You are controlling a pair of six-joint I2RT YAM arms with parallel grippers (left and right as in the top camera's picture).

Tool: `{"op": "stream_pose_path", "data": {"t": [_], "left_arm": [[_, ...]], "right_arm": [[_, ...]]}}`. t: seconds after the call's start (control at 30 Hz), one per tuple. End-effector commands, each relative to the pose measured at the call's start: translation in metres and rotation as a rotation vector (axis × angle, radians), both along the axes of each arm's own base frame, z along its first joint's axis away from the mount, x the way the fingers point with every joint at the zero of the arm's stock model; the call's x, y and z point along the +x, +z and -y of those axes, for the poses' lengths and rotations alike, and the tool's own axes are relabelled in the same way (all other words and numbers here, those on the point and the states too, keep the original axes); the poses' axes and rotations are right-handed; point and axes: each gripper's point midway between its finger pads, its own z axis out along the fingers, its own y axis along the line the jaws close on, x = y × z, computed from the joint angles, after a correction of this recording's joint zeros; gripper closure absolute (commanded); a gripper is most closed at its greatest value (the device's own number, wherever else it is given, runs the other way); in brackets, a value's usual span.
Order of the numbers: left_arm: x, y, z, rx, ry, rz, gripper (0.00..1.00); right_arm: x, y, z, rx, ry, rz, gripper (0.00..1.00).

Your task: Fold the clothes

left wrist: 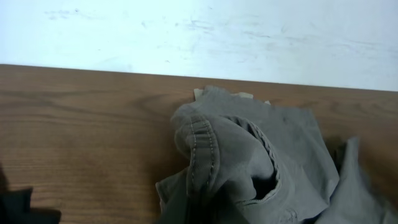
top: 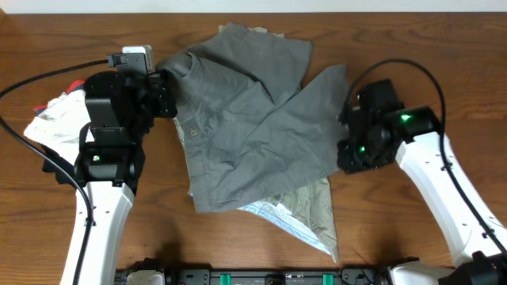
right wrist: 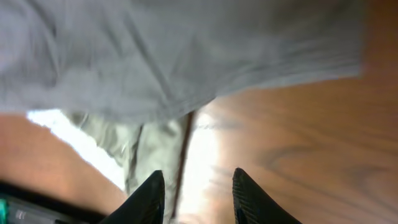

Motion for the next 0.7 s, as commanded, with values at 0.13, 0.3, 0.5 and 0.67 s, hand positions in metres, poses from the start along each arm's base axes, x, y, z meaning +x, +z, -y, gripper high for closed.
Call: {"op": "stream_pose_path", "data": {"t": [0.13, 0.3, 0.5, 0.67], "left_arm": [[0.0, 0.008, 0.001, -0.013, -0.006, 0.019, 0.94], [0.0, 0.008, 0.001, -0.013, -0.006, 0.019, 0.95], [0.0, 0.008, 0.001, -0.013, -0.006, 0.018, 0.94], [0.0, 0.008, 0.001, -0.013, -0.006, 0.018, 0.94]], "right_arm": [[-0.045, -0.035, -0.03, 0.082, 0.098, -0.122, 0.63], [-0.063, -0.055, -0.034, 0.067, 0.102, -0.162, 0.6], [-0.069, -0.076, -0.034, 0.066, 0.062, -0.167, 0.55], [-0.075, -0.095, -0.032, 0.069, 0.023, -0.168, 0.5]]}}
